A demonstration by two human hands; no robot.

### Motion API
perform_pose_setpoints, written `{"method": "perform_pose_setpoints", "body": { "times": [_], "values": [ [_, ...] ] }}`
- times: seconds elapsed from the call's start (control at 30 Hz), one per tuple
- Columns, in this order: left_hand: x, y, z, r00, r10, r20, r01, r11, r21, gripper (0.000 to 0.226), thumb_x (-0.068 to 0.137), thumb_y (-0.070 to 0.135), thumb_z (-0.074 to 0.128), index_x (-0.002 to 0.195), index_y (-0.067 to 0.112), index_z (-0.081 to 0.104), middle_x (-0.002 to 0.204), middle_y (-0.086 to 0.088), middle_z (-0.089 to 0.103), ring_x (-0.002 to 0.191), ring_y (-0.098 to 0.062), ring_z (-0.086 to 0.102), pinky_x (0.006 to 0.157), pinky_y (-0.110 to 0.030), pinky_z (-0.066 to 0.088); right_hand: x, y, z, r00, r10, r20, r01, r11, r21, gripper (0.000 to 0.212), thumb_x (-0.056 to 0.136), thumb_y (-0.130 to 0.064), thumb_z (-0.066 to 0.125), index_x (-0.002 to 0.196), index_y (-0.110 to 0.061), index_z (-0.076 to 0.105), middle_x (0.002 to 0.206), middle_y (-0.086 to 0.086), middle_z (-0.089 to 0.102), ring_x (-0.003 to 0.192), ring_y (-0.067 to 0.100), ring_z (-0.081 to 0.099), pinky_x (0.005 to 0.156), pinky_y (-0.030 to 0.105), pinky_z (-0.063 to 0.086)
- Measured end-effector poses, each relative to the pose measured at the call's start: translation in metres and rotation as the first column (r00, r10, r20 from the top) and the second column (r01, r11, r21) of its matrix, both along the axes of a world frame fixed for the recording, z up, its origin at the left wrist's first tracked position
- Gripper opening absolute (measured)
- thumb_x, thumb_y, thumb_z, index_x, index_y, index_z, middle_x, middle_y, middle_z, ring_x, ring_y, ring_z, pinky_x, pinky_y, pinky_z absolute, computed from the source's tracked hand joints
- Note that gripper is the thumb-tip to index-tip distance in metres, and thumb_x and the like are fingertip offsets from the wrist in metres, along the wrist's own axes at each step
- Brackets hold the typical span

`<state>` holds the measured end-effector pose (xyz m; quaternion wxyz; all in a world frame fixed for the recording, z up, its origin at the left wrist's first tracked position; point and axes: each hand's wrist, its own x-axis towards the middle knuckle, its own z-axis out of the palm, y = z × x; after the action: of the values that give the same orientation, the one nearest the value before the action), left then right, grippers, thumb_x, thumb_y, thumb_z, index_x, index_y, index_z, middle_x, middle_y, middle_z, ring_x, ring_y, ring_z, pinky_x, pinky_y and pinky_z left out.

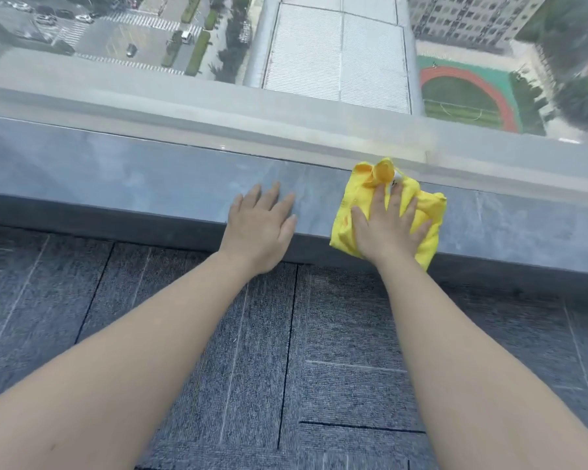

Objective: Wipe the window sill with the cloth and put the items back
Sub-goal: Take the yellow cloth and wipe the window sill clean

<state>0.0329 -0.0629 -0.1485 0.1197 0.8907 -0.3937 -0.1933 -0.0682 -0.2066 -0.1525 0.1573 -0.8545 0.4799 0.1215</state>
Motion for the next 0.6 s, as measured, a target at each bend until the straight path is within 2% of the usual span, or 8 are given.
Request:
{"method": "perform_pose_setpoints", "body": {
  "times": [0.07, 0.13, 0.2, 0.3, 0.4, 0.5, 0.6],
  "values": [
    [-0.006, -0.004, -0.005, 0.999, -0.024, 0.035, 0.024, 1.0, 0.014, 0.048, 0.095, 0.032, 0.025, 0.142, 0.021, 0.021, 0.157, -0.005, 0.013, 0.144, -0.029, 0.005, 0.118, -0.043, 0.005, 0.012, -0.003, 0.0, 0.999, -0.043, 0.008, 0.043, 0.999, 0.008, 0.059, 0.097, -0.046, 0.018, 0.148, -0.027, -0.003, 0.159, -0.004, -0.013, 0.146, 0.029, -0.014, 0.113, 0.058, -0.007],
    [-0.009, -0.005, -0.006, 0.999, -0.014, 0.051, 0.014, 1.0, 0.004, 0.048, 0.095, 0.034, 0.024, 0.141, 0.019, 0.023, 0.156, -0.006, 0.015, 0.144, -0.028, 0.007, 0.117, -0.042, 0.006, 0.025, 0.002, -0.001, 1.0, 0.011, 0.009, -0.011, 1.0, -0.014, 0.056, 0.098, -0.042, 0.015, 0.149, -0.027, -0.001, 0.16, -0.004, -0.01, 0.146, 0.03, -0.013, 0.114, 0.058, -0.008],
    [-0.009, -0.003, -0.007, 0.997, 0.006, 0.077, -0.005, 1.0, -0.014, 0.056, 0.09, 0.039, 0.018, 0.14, 0.016, 0.028, 0.155, -0.007, 0.02, 0.143, -0.029, 0.012, 0.116, -0.042, 0.009, 0.03, 0.011, -0.004, 0.983, 0.184, 0.028, -0.182, 0.982, -0.056, 0.053, 0.098, -0.04, 0.015, 0.148, -0.029, 0.001, 0.16, -0.005, -0.008, 0.146, 0.029, -0.011, 0.114, 0.057, -0.008],
    [-0.01, -0.001, -0.009, 0.993, 0.011, 0.12, -0.006, 0.999, -0.043, 0.073, 0.079, 0.048, 0.006, 0.138, 0.014, 0.032, 0.152, -0.009, 0.029, 0.141, -0.03, 0.019, 0.116, -0.044, 0.014, 0.021, 0.015, -0.006, 0.869, 0.485, 0.096, -0.474, 0.873, -0.116, 0.051, 0.098, -0.04, 0.02, 0.147, -0.035, 0.008, 0.16, -0.011, 0.0, 0.147, 0.024, -0.007, 0.116, 0.052, -0.008],
    [-0.012, -0.001, -0.01, 0.99, 0.02, 0.139, -0.011, 0.998, -0.068, 0.078, 0.074, 0.049, 0.005, 0.134, 0.012, 0.039, 0.148, -0.012, 0.036, 0.139, -0.033, 0.026, 0.114, -0.047, 0.018, 0.0, 0.003, -0.004, 0.774, 0.622, 0.114, -0.611, 0.782, -0.119, 0.049, 0.098, -0.038, 0.024, 0.146, -0.038, 0.013, 0.159, -0.013, 0.005, 0.148, 0.019, -0.001, 0.117, 0.044, -0.007],
    [-0.016, -0.005, -0.007, 0.985, 0.074, 0.157, -0.06, 0.994, -0.097, 0.072, 0.078, 0.046, 0.012, 0.132, 0.008, 0.041, 0.146, -0.015, 0.038, 0.138, -0.034, 0.028, 0.114, -0.047, 0.017, -0.018, -0.009, -0.005, 0.789, 0.606, 0.101, -0.596, 0.795, -0.111, 0.048, 0.099, -0.038, 0.021, 0.146, -0.037, 0.013, 0.159, -0.014, 0.003, 0.148, 0.014, -0.001, 0.118, 0.039, -0.006],
    [-0.021, -0.015, -0.004, 0.986, 0.071, 0.152, -0.058, 0.994, -0.09, 0.074, 0.078, 0.045, 0.01, 0.136, 0.007, 0.035, 0.149, -0.015, 0.033, 0.139, -0.034, 0.026, 0.115, -0.044, 0.014, -0.036, -0.024, -0.007, 0.871, 0.482, 0.095, -0.472, 0.874, -0.114, 0.049, 0.099, -0.038, 0.019, 0.147, -0.034, 0.012, 0.159, -0.012, 0.001, 0.148, 0.016, -0.001, 0.118, 0.04, -0.004]
  ]
}}
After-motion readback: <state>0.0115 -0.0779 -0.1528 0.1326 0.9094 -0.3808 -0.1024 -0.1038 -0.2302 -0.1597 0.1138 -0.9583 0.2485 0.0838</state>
